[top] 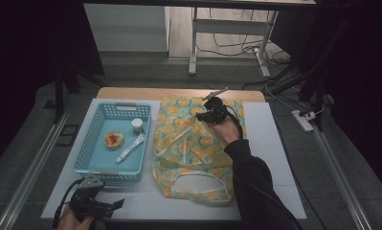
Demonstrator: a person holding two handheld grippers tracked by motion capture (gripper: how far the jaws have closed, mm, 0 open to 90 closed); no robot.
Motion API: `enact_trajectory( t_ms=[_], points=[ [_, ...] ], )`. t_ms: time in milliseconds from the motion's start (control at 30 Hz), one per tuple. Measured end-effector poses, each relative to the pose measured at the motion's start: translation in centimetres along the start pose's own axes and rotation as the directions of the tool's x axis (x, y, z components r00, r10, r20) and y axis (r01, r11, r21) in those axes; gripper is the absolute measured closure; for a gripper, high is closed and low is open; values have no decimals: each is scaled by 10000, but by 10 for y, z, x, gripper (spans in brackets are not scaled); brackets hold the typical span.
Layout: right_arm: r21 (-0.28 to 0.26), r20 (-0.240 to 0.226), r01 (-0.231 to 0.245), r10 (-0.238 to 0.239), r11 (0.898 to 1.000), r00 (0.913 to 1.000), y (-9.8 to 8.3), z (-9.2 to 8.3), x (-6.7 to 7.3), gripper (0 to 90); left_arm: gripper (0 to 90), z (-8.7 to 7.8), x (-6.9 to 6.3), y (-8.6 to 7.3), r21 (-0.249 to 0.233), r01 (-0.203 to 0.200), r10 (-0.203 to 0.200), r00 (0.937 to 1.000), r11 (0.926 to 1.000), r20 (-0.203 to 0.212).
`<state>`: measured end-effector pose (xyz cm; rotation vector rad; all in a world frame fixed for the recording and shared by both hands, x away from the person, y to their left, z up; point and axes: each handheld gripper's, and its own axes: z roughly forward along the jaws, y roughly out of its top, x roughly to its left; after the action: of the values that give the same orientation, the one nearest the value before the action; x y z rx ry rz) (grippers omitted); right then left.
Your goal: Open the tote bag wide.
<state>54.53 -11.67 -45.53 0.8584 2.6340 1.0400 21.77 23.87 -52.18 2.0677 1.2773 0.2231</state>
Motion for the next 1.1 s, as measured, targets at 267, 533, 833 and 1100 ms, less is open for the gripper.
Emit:
enact_trajectory(
  t_ms=[267, 533, 833, 1100],
  points=[
    [713, 189, -258, 245, 9971, 9995, -23, 32, -9, 880, 12, 0, 0, 0, -1, -39, 39, 10000, 10000, -21],
    [1114, 501, -165, 110, 9936, 9987, -39, 45, -11, 764, 12, 0, -1, 0, -6, -70, 69, 10000, 10000, -35],
    [-105, 172, -564, 566, 9984, 9982, -35, 5, -7, 506, 12, 0, -1, 0, 39, -70, 71, 10000, 10000, -54],
    [-569, 136, -132, 140, 9983, 9998, -33, -25, 9, 349, 13, 1, -1, 0, 92, -65, 66, 9999, 9999, -88]
  ],
)
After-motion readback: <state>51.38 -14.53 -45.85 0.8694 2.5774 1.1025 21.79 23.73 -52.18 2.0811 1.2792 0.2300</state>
